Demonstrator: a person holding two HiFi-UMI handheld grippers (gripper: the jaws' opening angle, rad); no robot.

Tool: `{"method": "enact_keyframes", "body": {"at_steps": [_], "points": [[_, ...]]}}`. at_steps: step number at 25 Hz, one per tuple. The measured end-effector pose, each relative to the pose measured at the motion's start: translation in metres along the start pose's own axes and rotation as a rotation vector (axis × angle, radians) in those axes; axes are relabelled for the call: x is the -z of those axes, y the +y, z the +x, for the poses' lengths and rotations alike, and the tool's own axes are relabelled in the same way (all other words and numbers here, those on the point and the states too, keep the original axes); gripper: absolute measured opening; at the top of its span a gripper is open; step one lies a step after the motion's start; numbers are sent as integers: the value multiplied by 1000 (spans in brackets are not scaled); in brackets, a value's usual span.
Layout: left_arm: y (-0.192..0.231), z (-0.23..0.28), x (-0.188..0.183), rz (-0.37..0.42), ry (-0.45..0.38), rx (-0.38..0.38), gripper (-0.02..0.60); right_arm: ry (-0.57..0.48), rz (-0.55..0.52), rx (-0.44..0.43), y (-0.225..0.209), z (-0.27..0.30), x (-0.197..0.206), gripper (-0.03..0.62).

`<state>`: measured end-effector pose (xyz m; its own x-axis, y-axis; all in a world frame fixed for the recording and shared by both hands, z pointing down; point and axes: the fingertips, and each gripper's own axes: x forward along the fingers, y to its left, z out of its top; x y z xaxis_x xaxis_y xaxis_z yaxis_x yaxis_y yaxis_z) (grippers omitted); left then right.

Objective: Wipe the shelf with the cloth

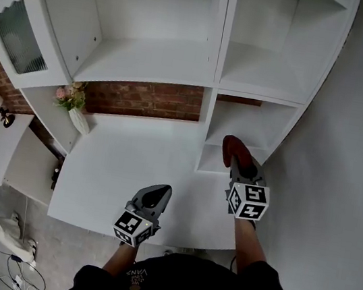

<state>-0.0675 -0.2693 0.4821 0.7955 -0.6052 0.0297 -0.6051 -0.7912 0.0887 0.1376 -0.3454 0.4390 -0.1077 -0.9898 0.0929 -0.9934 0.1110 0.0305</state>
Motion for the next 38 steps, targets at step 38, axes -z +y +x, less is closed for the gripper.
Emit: {"method": "enact_keyframes", "body": {"at_steps": [38], "points": [[12, 17, 8, -43, -28, -233, 8, 414, -258, -211, -9, 229, 11, 89]]}}
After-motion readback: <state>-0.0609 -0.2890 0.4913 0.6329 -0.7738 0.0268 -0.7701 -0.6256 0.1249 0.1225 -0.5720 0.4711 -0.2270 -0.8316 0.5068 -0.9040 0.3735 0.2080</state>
